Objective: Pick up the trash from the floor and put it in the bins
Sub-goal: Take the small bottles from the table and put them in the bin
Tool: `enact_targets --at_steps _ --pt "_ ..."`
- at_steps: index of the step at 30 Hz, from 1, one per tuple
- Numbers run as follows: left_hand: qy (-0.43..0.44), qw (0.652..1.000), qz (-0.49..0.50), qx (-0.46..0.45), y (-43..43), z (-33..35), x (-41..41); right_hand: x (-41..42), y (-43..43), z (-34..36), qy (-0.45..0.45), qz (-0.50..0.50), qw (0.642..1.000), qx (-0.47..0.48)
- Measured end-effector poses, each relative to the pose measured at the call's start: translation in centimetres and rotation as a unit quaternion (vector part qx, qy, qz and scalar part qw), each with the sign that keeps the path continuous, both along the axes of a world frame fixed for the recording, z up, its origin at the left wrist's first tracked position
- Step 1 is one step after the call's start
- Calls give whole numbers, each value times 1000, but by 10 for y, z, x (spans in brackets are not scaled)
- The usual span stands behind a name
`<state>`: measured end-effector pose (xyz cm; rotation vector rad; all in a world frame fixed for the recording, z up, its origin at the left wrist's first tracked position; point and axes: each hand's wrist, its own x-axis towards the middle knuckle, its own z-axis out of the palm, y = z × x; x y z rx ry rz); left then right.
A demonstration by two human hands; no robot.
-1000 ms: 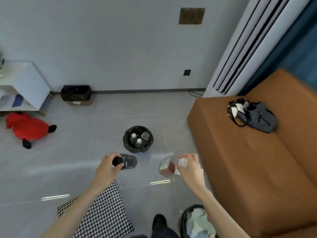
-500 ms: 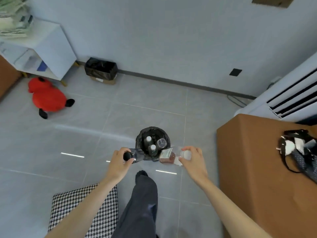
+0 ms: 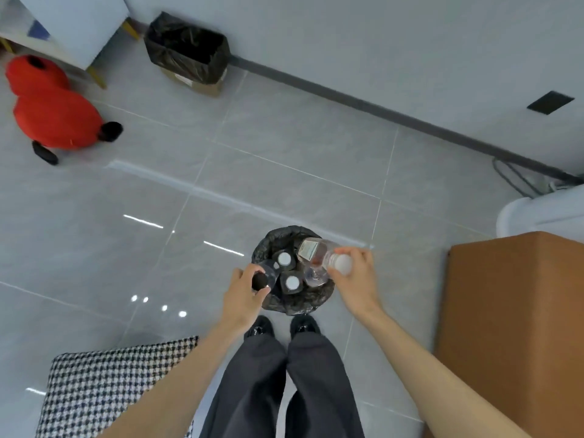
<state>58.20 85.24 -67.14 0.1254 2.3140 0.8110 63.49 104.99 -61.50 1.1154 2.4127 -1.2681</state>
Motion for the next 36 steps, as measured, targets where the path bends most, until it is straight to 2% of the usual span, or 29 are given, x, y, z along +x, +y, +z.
enact_targets --at_steps 5,12,18,23,27,30,36 --pt "-11 1000 0 -28 22 -67 -10 -32 19 -69 -22 46 999 4" --pt "-17 999 -5 -50 36 -120 -7 -46 37 -130 -71 92 993 -17" --pt "-7 998 -1 -62 46 -152 -7 -51 44 -167 -61 43 997 -32" --pt "-9 998 29 -49 52 -164 -9 -51 40 -176 -37 14 999 -30" --pt "-60 995 73 -44 45 -169 -11 -21 31 -168 -49 61 997 -7" --pt "-105 985 134 -1 41 -156 -11 8 26 -159 -37 88 995 8" --pt "-126 979 160 -12 30 -141 -2 12 28 -146 -31 37 999 13"
